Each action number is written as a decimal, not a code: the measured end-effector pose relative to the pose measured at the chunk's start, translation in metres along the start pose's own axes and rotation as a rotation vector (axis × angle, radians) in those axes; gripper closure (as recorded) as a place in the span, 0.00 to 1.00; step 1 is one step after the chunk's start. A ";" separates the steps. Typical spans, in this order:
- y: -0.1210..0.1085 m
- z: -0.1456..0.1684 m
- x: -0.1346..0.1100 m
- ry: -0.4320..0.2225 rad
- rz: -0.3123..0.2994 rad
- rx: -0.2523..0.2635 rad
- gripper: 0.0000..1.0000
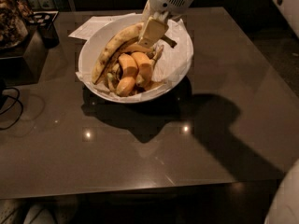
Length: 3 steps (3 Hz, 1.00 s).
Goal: Pick banana from white bowl
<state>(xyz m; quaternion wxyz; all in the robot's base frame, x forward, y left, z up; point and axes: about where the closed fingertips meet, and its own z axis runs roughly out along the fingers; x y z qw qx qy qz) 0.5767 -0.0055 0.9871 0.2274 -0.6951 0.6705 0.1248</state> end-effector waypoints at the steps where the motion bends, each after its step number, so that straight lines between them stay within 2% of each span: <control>1: 0.006 -0.012 -0.011 -0.044 0.054 0.028 1.00; 2: 0.006 -0.012 -0.011 -0.044 0.054 0.029 1.00; 3: 0.018 -0.020 -0.023 -0.049 0.087 0.037 1.00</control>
Offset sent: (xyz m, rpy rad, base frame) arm -0.0073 0.0029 0.0130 0.0450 0.0004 -0.0455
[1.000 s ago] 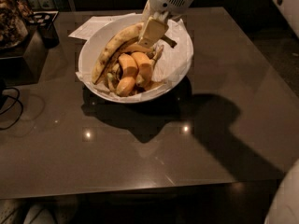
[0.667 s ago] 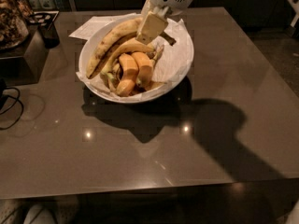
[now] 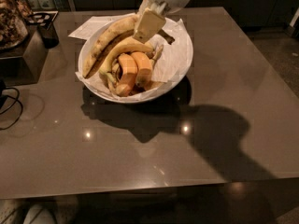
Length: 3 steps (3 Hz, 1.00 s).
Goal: Pick banana from white bowl
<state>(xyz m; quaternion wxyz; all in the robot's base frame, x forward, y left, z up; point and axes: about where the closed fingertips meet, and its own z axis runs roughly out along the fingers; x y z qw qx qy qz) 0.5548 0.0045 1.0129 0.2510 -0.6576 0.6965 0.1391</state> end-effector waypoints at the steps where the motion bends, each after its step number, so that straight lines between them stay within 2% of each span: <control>1: 0.043 -0.017 -0.017 -0.011 0.051 -0.011 1.00; 2: 0.044 -0.017 -0.018 -0.010 0.049 -0.010 1.00; 3: 0.065 -0.025 -0.010 -0.020 0.112 -0.005 1.00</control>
Offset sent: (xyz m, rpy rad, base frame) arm -0.0735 0.0080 0.0262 0.0143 0.0613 -0.0429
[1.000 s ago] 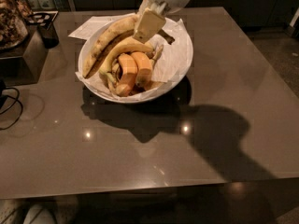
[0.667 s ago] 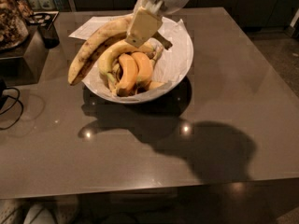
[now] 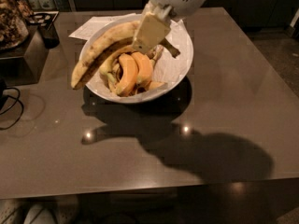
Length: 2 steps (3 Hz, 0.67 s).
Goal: Pick banana from white bowl
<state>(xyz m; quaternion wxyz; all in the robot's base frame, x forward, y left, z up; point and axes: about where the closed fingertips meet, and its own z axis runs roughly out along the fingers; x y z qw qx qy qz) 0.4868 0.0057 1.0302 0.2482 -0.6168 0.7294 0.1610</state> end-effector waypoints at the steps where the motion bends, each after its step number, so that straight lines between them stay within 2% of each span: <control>1: 0.025 -0.009 0.015 -0.012 0.064 0.013 1.00; 2: 0.027 -0.008 0.018 -0.008 0.070 0.012 1.00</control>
Offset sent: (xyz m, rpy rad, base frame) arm -0.0236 -0.0100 -0.0020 0.0182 0.0179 -0.0501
